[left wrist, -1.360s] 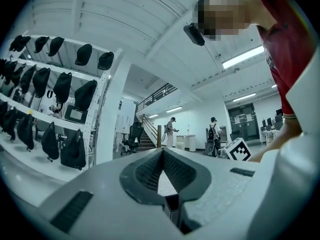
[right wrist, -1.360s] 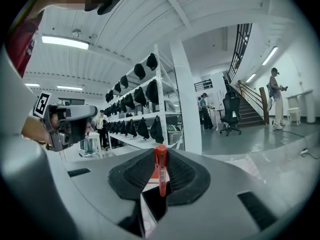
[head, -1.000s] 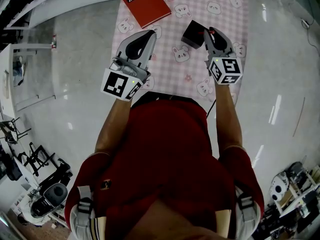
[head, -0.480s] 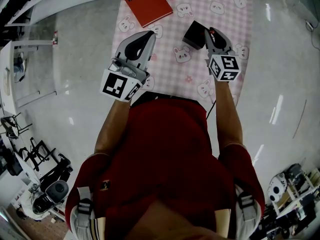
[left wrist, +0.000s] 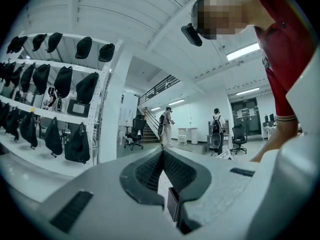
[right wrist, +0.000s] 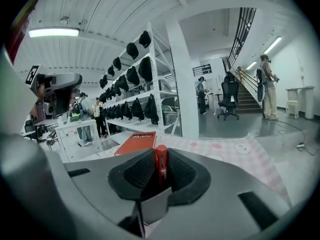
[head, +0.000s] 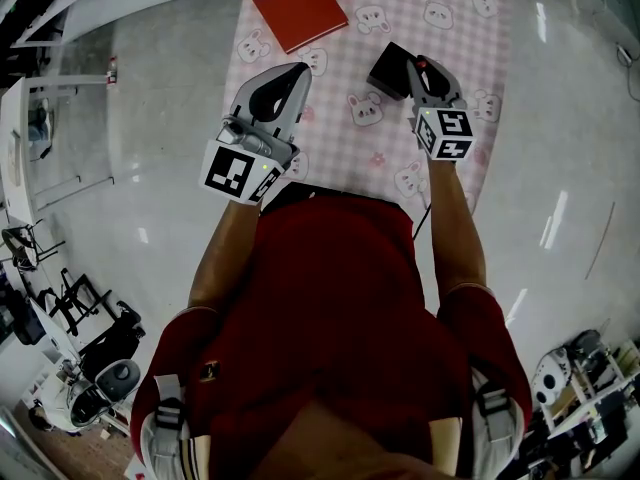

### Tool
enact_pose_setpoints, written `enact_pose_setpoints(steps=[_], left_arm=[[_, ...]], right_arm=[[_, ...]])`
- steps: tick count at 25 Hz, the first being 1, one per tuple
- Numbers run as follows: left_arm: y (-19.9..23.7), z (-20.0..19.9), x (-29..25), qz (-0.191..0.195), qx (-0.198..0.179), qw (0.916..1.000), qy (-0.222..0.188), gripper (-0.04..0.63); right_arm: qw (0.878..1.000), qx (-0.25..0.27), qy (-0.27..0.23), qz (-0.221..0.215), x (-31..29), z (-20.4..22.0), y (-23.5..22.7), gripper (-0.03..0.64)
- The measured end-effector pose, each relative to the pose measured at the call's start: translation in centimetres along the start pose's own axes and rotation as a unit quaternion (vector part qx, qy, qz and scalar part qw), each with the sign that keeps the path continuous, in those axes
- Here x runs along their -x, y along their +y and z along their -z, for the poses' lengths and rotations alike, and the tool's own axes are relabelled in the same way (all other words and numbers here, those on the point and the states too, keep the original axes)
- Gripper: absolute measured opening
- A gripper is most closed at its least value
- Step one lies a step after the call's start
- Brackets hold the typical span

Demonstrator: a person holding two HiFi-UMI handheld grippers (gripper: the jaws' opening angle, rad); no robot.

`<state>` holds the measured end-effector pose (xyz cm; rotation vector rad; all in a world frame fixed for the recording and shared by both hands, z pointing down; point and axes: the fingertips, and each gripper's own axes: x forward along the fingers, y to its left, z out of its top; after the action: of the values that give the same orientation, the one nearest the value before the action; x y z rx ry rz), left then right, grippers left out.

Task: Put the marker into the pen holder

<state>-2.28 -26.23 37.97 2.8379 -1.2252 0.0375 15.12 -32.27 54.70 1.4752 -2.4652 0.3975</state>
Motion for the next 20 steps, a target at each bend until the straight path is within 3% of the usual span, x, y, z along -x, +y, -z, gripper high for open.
enact_pose_setpoints(steps=[20], left_arm=[[-0.6,0.6,-0.4,0.008,0.005,0.9999,0.009,0.006]], right_arm=[[0.999,0.015,0.039,0.003,-0.3,1.7,-0.8,0.098]])
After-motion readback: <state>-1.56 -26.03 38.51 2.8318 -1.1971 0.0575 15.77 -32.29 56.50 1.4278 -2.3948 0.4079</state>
